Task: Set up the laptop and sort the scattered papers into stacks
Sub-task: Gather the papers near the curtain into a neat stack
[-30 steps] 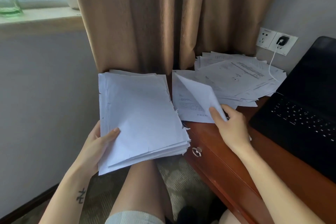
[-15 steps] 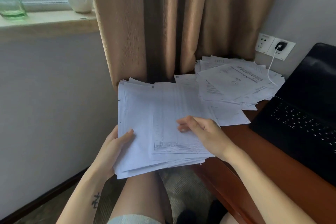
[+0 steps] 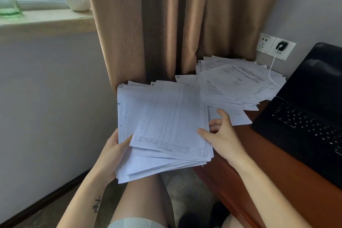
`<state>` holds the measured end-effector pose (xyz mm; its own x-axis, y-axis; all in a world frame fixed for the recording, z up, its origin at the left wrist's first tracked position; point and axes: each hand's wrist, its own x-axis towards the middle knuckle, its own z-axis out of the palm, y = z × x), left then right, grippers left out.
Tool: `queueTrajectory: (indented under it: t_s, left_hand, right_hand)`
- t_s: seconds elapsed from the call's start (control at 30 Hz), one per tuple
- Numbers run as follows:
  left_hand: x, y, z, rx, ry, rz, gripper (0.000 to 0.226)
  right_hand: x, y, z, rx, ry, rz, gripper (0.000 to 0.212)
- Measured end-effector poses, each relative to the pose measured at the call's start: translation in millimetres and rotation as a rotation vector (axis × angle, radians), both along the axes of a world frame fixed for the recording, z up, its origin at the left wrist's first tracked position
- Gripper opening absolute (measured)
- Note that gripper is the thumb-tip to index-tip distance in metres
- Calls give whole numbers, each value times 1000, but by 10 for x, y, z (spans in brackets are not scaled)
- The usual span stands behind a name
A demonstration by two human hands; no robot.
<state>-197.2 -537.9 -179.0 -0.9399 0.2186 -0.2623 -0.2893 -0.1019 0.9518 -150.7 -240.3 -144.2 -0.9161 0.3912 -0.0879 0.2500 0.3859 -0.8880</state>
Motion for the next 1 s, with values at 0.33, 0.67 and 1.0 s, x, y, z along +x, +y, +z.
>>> queueTrajectory:
  t_s: [0.33, 0.67, 1.0]
  left_hand:
    - [0, 21, 87, 167, -197, 85, 41]
    - [-26, 18, 27, -49, -68, 8, 30]
    - [-109, -197, 89, -42, -62, 100, 33]
  right_hand:
    - [-39, -83, -15, -151, 166, 28, 87]
    - [-99, -195, 55, 181, 110, 379, 78]
    - [-407, 201, -74, 712, 18, 261, 66]
